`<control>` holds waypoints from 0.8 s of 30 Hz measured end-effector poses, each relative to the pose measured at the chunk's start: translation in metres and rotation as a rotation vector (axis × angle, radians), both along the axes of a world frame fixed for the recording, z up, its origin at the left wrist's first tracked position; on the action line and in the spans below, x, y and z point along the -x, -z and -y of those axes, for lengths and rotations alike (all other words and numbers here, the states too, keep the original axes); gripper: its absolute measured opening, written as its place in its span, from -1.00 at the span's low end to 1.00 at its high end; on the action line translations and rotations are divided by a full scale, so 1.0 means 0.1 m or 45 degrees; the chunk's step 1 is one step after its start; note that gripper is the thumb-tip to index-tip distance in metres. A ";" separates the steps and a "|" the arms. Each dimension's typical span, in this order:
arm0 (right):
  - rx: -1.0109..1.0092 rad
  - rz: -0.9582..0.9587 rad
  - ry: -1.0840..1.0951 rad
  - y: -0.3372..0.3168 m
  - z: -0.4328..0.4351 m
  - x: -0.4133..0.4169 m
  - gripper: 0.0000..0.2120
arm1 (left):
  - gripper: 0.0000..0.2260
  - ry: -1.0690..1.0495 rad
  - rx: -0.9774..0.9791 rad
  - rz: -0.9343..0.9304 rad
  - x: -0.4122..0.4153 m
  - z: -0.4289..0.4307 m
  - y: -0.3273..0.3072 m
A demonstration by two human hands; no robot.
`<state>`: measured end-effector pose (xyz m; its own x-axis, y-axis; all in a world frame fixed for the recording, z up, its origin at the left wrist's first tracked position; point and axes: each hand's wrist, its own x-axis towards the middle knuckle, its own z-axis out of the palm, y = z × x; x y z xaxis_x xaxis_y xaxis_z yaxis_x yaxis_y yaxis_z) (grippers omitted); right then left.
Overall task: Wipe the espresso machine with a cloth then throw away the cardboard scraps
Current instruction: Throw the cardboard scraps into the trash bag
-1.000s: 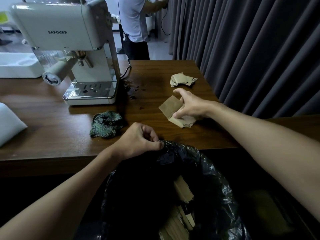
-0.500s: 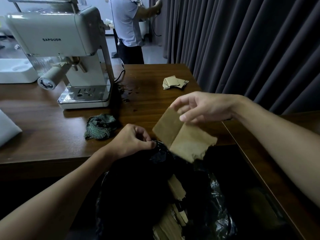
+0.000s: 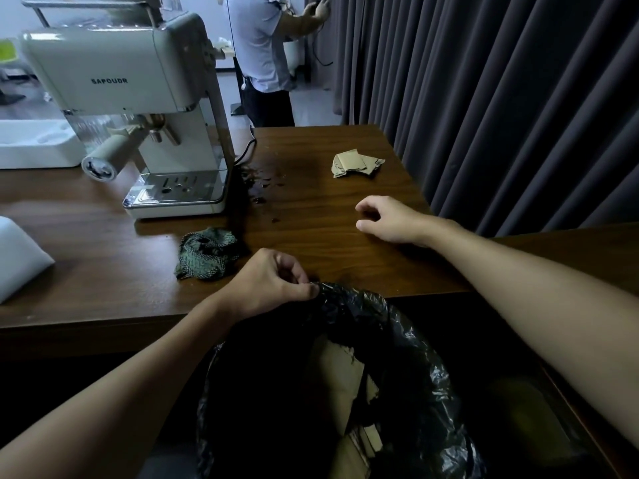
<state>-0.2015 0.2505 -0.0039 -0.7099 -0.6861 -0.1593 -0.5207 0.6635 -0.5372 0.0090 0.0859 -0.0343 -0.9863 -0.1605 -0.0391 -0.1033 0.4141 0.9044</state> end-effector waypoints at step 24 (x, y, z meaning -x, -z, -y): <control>-0.168 -0.615 0.047 0.21 0.69 0.92 -0.44 | -0.84 0.024 0.015 0.000 0.02 0.05 0.05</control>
<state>-0.2936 0.1813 -0.0249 -0.7474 -0.6554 0.1094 -0.6642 0.7322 -0.1508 0.0072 0.0813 -0.0390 -0.9892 -0.1421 -0.0370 -0.0950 0.4268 0.8993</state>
